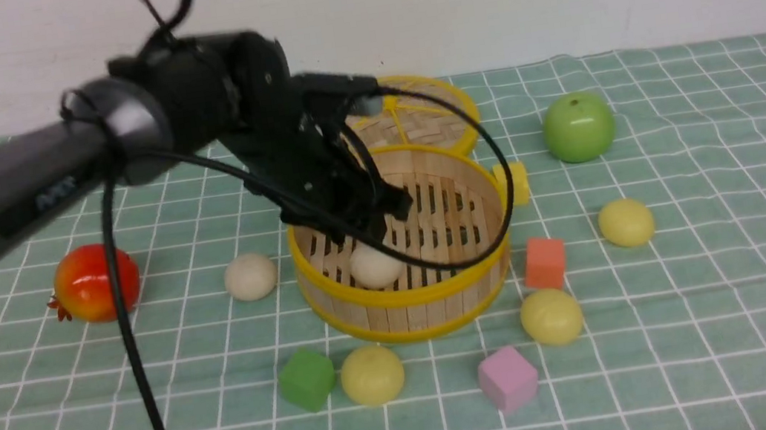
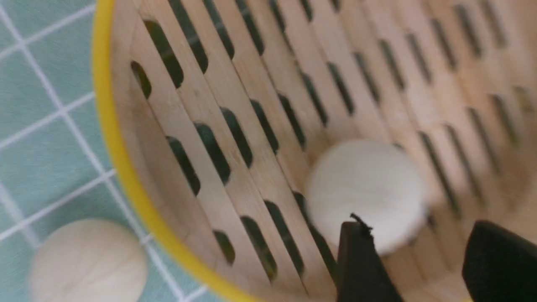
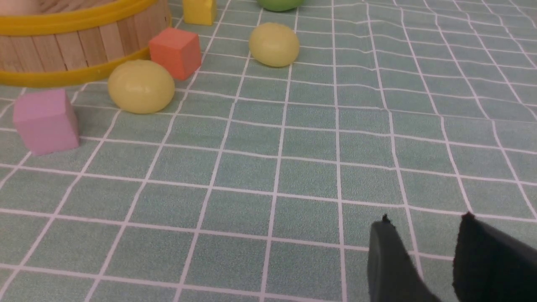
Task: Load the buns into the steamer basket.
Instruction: Use the left arm to put the steamed stuffed bun into the steamer, then use the left arm to grab a steamed stuffed bun, then use the left arm to put the steamed stuffed bun into the steamer, then use the left arm to grab a steamed stuffed bun
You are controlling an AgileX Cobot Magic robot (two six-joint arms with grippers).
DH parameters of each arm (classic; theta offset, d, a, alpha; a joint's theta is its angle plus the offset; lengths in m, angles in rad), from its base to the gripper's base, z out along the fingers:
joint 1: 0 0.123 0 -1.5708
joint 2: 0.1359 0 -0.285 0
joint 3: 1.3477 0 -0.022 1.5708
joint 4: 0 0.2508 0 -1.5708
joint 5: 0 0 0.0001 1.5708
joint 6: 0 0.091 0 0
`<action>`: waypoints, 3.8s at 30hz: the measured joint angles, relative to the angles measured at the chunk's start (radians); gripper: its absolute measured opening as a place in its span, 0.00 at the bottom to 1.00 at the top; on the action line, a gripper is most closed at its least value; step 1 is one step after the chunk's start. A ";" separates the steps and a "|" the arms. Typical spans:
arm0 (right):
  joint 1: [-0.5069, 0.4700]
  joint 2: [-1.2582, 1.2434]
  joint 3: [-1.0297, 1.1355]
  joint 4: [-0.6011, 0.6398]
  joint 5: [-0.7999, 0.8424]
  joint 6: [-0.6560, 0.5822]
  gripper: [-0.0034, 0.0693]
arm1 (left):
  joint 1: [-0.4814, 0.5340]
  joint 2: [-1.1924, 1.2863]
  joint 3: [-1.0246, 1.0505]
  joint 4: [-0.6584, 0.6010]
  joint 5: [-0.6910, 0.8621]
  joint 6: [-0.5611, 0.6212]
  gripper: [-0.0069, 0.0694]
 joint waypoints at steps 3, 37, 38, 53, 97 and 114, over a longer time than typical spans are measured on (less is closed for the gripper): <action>0.000 0.000 0.000 0.000 0.000 0.000 0.38 | 0.027 -0.061 -0.012 0.039 0.079 0.000 0.52; 0.000 0.000 0.000 0.000 0.000 0.000 0.38 | 0.246 0.112 0.048 -0.009 -0.084 -0.042 0.42; 0.000 0.000 0.000 0.000 0.000 0.000 0.38 | 0.246 0.116 0.048 -0.009 -0.088 -0.042 0.42; 0.000 0.000 0.000 0.000 0.000 0.000 0.38 | 0.246 0.137 0.048 -0.007 -0.095 -0.042 0.12; 0.000 0.000 0.000 0.000 0.000 0.000 0.38 | 0.084 -0.207 0.069 -0.203 0.099 0.022 0.42; 0.000 0.000 0.000 0.000 0.000 0.000 0.38 | -0.071 -0.169 0.372 -0.056 -0.078 -0.016 0.28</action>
